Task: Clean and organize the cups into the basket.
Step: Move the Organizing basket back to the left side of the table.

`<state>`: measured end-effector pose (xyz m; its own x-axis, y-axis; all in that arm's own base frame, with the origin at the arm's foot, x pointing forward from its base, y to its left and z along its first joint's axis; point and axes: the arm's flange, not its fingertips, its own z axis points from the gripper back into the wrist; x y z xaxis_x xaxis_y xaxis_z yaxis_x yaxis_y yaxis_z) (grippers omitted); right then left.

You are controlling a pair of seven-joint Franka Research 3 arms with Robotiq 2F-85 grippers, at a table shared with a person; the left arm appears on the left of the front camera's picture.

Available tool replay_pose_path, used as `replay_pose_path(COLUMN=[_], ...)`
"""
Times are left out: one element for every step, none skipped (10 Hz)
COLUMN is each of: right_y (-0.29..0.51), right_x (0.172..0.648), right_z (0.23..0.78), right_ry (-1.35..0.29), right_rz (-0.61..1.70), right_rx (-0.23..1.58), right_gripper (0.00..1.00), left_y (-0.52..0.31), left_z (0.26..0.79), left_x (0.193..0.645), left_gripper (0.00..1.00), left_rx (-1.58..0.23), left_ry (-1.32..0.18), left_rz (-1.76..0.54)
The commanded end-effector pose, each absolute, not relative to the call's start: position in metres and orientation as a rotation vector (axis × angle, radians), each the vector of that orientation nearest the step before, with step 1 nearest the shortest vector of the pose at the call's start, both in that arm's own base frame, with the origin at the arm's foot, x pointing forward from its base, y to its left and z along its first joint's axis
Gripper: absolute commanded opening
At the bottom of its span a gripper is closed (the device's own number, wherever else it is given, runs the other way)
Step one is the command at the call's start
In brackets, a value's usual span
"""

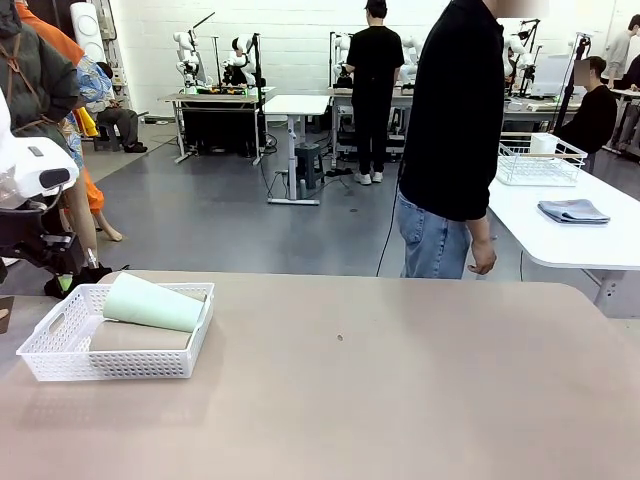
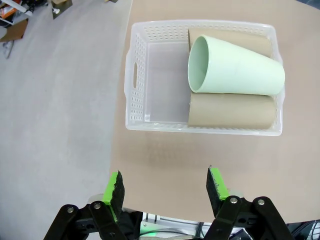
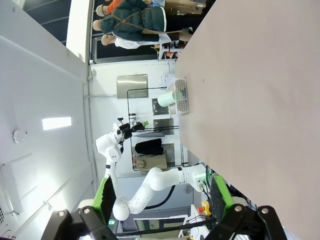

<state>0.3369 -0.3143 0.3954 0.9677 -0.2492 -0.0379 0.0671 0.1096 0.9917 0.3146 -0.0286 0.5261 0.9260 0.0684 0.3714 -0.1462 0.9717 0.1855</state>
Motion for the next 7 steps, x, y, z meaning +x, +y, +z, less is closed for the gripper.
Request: replay_pose_path(right_y=[-0.313,-0.313,-0.313,-0.313,-0.313,-0.313,-0.313], right_x=[0.336,0.336,0.336,0.336,0.336,0.336,0.336], right_z=[0.395,0.395,0.395,0.395,0.395,0.395,0.395], right_ry=[-0.153,-0.153,-0.153,-0.153,-0.153,-0.153,-0.153], right_rz=[-0.244,-0.244,-0.244,-0.244,-0.244,-0.244,-0.244], right_rx=[1.433,1.433,1.433,1.433,1.433,1.433,1.433], right_gripper=[1.0,1.0,1.0,1.0,1.0,1.0,1.0], left_y=[-0.025,-0.025,-0.025,-0.025,-0.025,0.002,0.031], left_z=[0.531,0.531,0.531,0.531,0.531,0.544,0.552], left_x=[0.311,0.311,0.311,0.311,0.312,0.331,0.34], left_gripper=[0.85,0.85,0.85,0.85,0.85,0.85,0.85], left_rx=[0.205,0.205,0.205,0.205,0.206,-0.101,-0.366], left_ry=[-0.383,-0.383,-0.383,-0.383,-0.385,-0.175,-0.001], left_rz=[0.119,0.119,0.119,0.119,0.12,0.103,0.052])
